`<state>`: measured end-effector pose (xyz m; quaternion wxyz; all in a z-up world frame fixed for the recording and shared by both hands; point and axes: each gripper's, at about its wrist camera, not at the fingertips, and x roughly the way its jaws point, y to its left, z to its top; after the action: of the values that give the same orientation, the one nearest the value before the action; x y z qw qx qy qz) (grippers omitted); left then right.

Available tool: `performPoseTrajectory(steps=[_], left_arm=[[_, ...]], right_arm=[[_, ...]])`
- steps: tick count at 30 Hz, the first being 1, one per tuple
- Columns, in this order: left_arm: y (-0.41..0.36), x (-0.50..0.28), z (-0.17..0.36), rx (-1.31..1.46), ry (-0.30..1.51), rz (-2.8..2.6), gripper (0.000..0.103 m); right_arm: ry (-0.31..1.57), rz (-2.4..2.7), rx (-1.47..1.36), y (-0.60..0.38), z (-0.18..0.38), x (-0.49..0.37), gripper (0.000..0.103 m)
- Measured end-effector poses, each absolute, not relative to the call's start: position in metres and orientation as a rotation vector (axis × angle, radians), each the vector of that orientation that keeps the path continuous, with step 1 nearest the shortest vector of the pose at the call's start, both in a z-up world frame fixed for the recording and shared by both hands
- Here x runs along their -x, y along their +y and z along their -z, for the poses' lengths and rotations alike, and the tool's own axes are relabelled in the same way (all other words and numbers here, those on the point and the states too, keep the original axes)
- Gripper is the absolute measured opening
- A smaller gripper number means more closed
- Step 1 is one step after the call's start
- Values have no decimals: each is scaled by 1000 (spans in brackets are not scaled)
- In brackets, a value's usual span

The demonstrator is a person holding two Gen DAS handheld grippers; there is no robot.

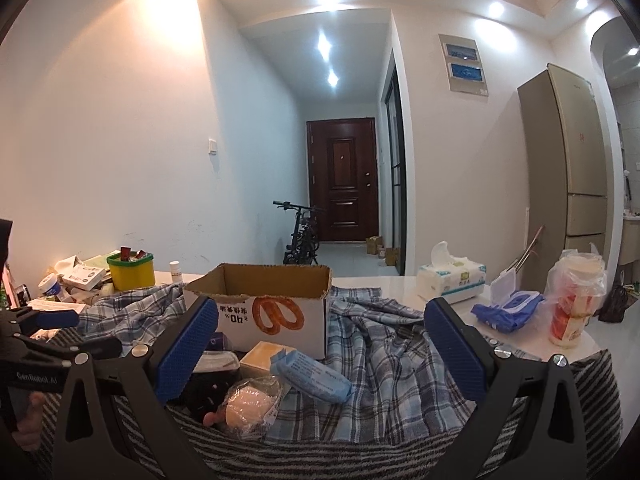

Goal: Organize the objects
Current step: 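Lower the left gripper onto the gold-and-blue coffee bag and grasp it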

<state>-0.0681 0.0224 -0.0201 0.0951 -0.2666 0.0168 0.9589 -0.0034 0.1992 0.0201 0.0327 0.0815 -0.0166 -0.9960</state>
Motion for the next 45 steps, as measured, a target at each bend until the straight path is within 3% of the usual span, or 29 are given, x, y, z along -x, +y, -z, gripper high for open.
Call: performPoseTrajectory(steps=[8, 11, 19, 23, 27, 33, 45], left_arm=[[25, 92, 34, 976, -38, -2703, 103], [26, 101, 43, 1047, -52, -2676, 89], [19, 116, 54, 1144, -143, -2619, 84], [19, 122, 57, 1197, -158, -2596, 63], [20, 120, 58, 1189, -147, -2604, 55], [21, 103, 44, 1062, -120, -2651, 51], [8, 27, -3, 281, -16, -2984, 51]], right_arm=[[-51, 3066, -288, 199, -14, 9, 103], [-19, 3062, -261, 195, -13, 5, 103], [13, 3044, -268, 190, -12, 7, 103], [-13, 3043, -276, 194, -12, 8, 103], [-39, 3037, -283, 197, -11, 9, 103], [-63, 3033, -304, 199, -11, 11, 103], [-49, 3036, -328, 197, -10, 13, 103]])
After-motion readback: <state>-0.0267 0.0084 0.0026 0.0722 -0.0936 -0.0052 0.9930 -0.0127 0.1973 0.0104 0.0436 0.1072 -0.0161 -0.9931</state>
